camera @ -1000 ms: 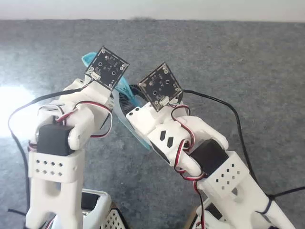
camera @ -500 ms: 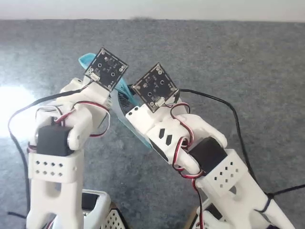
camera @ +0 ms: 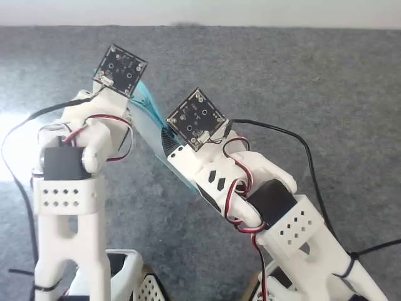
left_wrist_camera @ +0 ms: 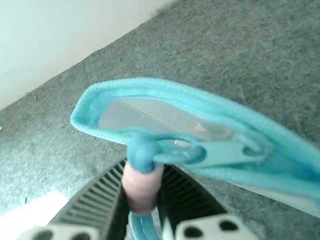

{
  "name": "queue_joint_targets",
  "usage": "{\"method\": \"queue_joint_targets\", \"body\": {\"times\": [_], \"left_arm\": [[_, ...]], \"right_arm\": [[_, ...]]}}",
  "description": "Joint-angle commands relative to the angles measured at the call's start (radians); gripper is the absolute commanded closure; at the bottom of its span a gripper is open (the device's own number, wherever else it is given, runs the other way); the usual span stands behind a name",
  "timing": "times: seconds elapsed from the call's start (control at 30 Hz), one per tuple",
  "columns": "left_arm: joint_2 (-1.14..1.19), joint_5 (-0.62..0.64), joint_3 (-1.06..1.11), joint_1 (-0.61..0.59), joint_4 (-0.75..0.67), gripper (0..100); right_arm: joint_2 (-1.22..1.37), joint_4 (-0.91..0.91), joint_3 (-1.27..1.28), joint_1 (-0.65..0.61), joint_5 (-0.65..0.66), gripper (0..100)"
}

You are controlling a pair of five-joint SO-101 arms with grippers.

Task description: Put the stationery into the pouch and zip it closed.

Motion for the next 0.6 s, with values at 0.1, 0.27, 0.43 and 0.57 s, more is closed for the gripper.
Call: {"method": "queue_joint_targets", "body": {"times": [0.1,0.27,0.43,0.57], "left_arm": [[-0.002,-0.032,-0.036,0.058,0.078,99],[0.003,-0.032,-0.038,0.051,0.077,99],[0.006,-0.041,-0.036,0.051,0.077,99],[0.006,-0.055,-0.033,0.051,0.078,99]], "right_arm": [[0.027,-0.033,-0.043,-0.007,-0.061,96.5],[0.031,-0.015,-0.04,-0.027,-0.075,86.4],[0.042,-0.015,-0.044,-0.065,-0.074,85.4],[0.031,-0.01,-0.041,-0.062,-0.072,85.7]]}}
